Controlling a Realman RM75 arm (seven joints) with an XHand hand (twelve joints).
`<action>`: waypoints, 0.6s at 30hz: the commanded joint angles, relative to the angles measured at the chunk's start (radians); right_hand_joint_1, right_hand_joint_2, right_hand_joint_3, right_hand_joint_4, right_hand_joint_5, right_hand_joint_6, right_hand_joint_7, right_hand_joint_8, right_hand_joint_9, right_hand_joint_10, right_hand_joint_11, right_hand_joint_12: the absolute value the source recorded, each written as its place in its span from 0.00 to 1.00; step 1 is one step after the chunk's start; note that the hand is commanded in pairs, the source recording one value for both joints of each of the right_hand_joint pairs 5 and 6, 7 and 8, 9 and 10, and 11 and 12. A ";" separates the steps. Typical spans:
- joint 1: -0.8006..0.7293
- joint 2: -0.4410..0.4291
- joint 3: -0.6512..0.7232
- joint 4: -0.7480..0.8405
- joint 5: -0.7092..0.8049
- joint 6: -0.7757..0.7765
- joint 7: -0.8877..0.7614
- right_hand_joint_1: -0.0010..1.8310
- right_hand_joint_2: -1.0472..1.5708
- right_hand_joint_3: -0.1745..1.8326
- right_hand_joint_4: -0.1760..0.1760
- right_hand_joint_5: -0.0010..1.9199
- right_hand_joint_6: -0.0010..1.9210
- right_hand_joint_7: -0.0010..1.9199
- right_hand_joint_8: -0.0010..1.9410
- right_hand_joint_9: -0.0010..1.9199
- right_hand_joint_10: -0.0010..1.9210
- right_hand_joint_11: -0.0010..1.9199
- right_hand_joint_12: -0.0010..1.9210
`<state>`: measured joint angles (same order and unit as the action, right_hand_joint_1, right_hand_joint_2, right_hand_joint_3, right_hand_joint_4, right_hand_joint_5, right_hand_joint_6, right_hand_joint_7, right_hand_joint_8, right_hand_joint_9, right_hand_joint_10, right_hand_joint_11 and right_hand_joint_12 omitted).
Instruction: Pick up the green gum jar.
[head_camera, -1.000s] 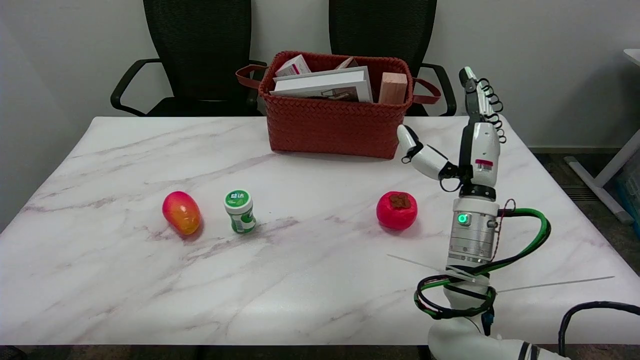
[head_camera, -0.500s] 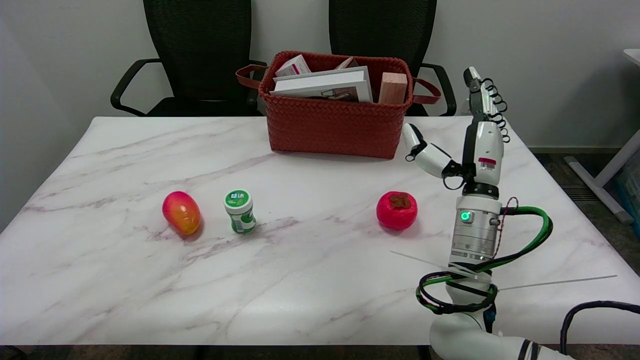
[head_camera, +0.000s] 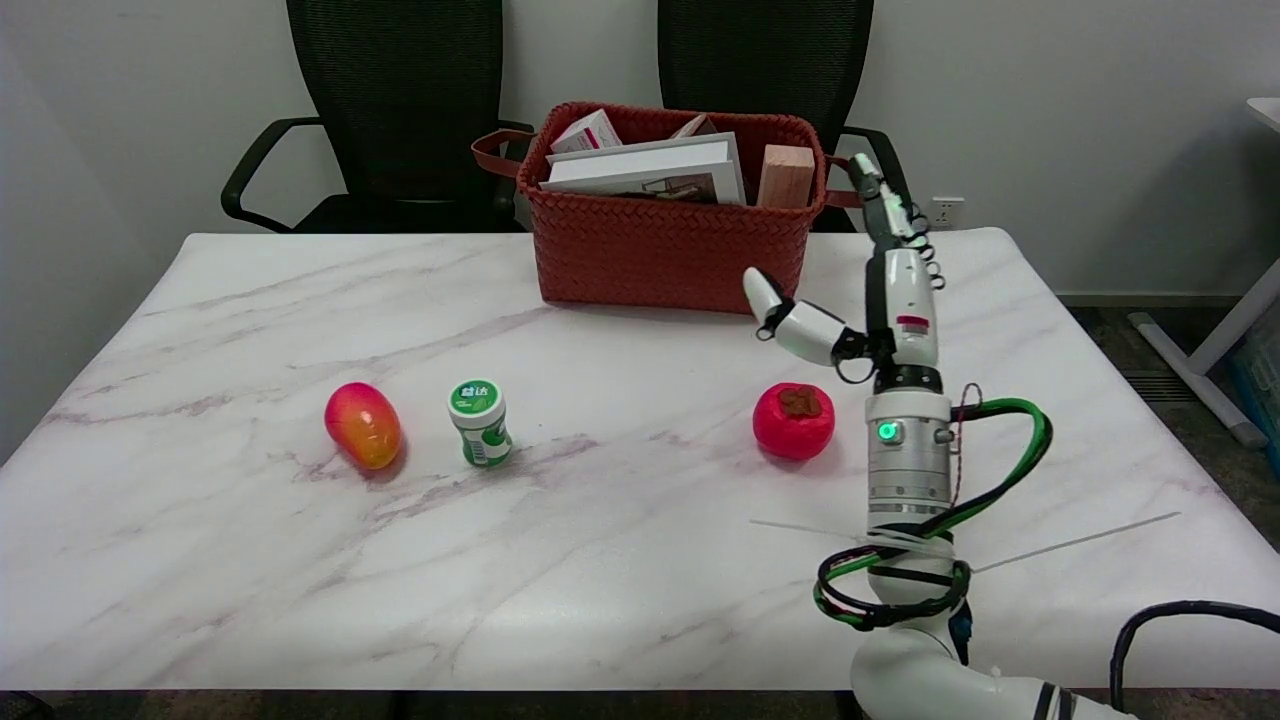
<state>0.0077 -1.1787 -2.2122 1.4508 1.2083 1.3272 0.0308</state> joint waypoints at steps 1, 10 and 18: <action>0.003 -0.054 -0.057 0.029 0.043 -0.237 0.135 0.54 0.63 0.35 0.50 0.09 0.09 0.12 0.12 0.10 0.10 0.06 0.06; 0.006 -0.072 -0.071 0.007 0.038 -0.327 0.255 0.54 0.64 0.36 0.50 0.08 0.08 0.11 0.11 0.09 0.09 0.05 0.05; 0.048 -0.085 -0.071 -0.032 0.035 -0.463 0.373 0.53 0.64 0.37 0.50 0.06 0.06 0.11 0.11 0.08 0.08 0.04 0.04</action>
<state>0.0129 -1.2292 -2.2638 1.4640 1.2394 1.0923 0.1982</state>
